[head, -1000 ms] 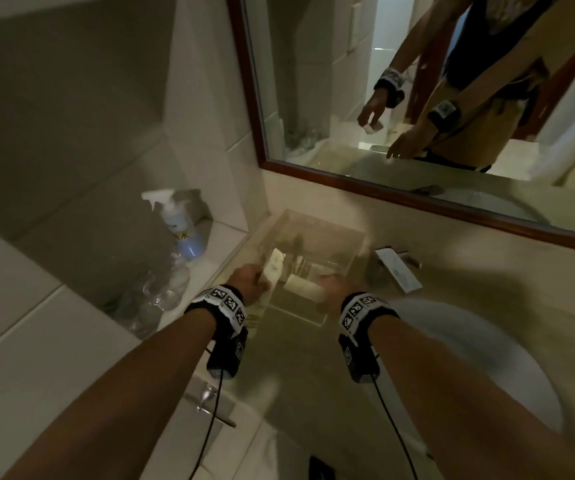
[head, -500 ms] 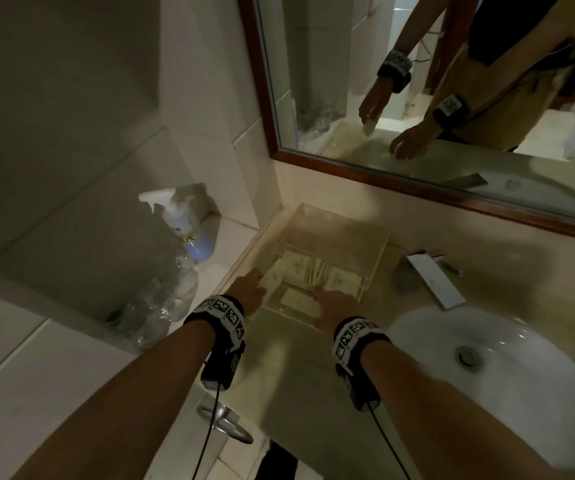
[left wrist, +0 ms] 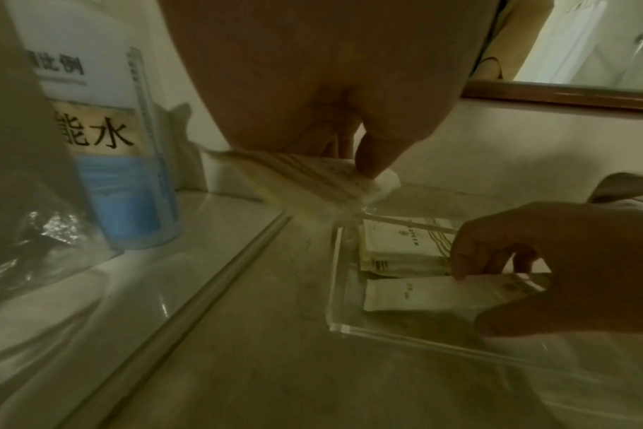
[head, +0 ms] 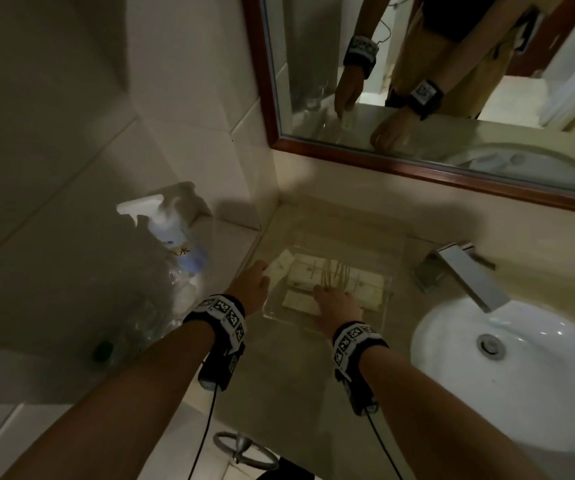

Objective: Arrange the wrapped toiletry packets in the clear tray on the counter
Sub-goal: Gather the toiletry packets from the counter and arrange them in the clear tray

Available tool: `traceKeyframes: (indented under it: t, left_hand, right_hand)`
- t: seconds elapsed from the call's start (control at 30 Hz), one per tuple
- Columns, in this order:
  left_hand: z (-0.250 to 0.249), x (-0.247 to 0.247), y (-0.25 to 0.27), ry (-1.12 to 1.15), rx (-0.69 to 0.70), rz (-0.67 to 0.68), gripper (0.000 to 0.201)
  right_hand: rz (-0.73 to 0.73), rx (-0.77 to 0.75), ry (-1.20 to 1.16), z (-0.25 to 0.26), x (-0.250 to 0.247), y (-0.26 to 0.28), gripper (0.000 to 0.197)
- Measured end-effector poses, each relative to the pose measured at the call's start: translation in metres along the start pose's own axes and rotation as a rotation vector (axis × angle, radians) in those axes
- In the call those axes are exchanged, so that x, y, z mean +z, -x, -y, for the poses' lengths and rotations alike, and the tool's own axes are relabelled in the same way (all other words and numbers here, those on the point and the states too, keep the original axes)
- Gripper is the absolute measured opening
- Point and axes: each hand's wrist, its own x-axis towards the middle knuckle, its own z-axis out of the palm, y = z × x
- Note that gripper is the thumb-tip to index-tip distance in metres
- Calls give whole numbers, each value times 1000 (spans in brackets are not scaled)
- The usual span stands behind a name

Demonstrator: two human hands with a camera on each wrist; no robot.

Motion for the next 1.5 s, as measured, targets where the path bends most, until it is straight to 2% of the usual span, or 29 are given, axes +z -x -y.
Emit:
traceKeyframes:
  t: [0.2, 0.33, 0.5, 0.6, 0.77, 0.9, 0.97, 1.07, 1.23, 1.37, 1.5]
  left_hand:
    - [12, 3, -13, 38, 69, -11, 44]
    - [17, 7, -23, 17, 45, 55, 43]
    - [15, 10, -30, 45, 69, 105, 34]
    - [6, 10, -33, 11, 118, 139, 38]
    - [-7, 22, -40, -149, 246, 274, 40]
    - [-15, 41, -48, -376, 353, 336, 50]
    - [-20, 49, -48, -514, 458, 350, 53]
    - [-23, 61, -50, -724, 608, 317, 57]
    - [-25, 79, -56, -807, 675, 223, 51]
    - [-28, 84, -57, -862, 684, 141, 54]
    - [-27, 85, -56, -863, 661, 114, 54]
  right_hand:
    - [-106, 32, 82, 10, 12, -9, 47]
    - [-125, 32, 83, 13, 17, -12, 43]
    - [-144, 30, 32, 8, 13, -7, 37]
    - [-147, 49, 7, -1, 4, -1, 32]
    - [-197, 174, -9, -29, -12, 15, 26]
    - [-236, 281, -34, -56, -22, 31, 19]
    - [-243, 326, -43, -66, -26, 36, 24]
    - [-275, 377, -76, -76, -28, 44, 37]
    - [-311, 416, -93, -82, -23, 51, 12]
    - [-332, 425, -103, -80, -23, 53, 7]
    - [-337, 421, -116, -77, -25, 51, 21]
